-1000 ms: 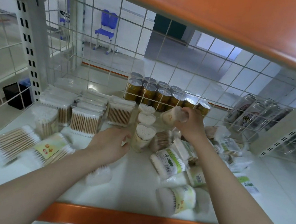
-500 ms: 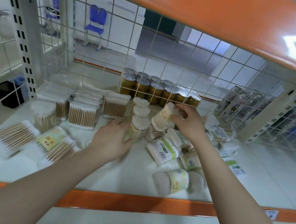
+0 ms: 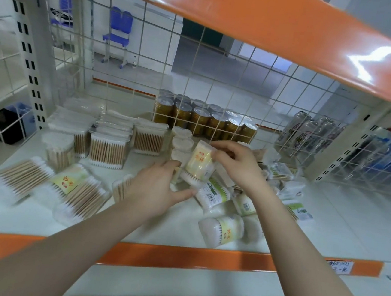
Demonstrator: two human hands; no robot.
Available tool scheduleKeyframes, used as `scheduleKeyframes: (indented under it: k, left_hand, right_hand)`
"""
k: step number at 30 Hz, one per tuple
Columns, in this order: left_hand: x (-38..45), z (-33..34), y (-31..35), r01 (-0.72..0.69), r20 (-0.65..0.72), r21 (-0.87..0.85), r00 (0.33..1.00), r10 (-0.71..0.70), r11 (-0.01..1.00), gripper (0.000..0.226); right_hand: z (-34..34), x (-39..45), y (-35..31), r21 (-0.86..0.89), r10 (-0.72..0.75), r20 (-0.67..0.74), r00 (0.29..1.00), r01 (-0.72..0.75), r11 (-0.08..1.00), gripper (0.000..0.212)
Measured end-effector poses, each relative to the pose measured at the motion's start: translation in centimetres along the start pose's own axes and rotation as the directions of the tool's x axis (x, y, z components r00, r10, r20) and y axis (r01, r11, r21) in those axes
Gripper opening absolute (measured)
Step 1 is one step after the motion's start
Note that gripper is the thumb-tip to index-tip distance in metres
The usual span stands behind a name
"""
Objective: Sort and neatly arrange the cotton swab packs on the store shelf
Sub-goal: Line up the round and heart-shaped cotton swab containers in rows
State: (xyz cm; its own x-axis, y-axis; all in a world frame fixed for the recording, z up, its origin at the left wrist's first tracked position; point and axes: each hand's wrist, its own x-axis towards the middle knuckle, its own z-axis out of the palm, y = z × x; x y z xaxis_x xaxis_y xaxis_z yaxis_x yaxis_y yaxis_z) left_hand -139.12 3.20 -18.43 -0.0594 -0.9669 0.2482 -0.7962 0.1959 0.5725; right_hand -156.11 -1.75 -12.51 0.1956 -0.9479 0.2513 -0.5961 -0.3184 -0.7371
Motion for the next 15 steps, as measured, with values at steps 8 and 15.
scheduleKeyframes:
  k: [8,15]
  left_hand:
    - [-1.1,-0.2,0.3,0.003,-0.059,-0.070,0.998,-0.007,0.998,0.063]
    - [-1.6,-0.8,-0.1,0.034,-0.036,-0.154,0.999,-0.040,0.987,0.043]
  right_hand:
    - [1.0,-0.4,-0.4,0.049,0.006,0.036,0.999,-0.008,0.999,0.013]
    - [1.4,-0.4,-0.5,0.126,0.035,0.061,0.997,-0.043,0.991,0.015]
